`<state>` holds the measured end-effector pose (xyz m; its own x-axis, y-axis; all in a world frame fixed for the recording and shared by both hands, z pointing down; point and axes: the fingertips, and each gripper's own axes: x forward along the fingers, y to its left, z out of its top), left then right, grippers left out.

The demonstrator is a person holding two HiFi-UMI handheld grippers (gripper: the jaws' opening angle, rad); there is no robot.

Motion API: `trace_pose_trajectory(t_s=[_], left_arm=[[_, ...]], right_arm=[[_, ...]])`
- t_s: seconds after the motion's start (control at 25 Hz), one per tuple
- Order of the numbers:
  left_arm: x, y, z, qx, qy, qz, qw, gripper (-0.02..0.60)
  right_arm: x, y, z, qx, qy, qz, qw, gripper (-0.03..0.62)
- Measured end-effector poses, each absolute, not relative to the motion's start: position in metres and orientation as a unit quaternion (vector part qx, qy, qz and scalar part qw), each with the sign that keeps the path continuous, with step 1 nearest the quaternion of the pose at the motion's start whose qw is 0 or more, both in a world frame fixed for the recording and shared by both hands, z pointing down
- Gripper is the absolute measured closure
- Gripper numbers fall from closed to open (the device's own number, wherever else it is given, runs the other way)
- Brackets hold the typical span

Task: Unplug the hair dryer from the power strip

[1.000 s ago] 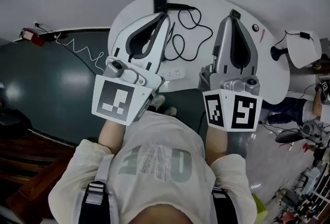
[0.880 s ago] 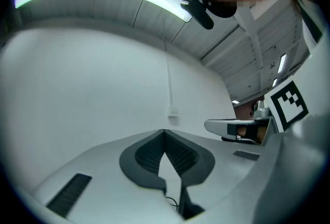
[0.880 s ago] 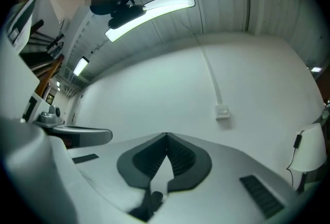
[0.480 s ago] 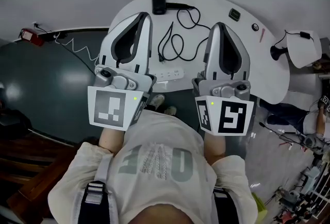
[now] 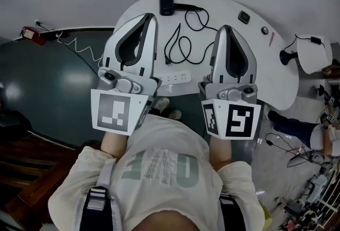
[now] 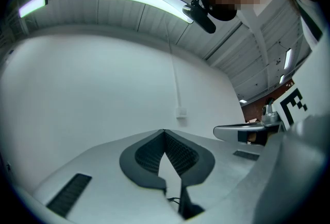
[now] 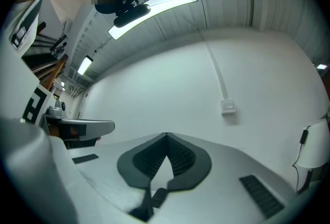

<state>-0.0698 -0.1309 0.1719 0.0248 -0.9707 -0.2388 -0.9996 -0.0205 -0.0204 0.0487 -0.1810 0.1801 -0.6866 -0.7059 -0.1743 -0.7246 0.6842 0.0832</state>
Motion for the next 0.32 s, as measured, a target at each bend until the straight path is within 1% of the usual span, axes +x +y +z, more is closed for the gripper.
trace_pose_trajectory(t_s=[0.32], left_arm=[[-0.082,-0.130,0.180,-0.708,0.698,0.077,0.077,0.577]], right_arm=[[0.035,-0.178,0.190,-0.379,0.921,0.074,0.047,0.591]])
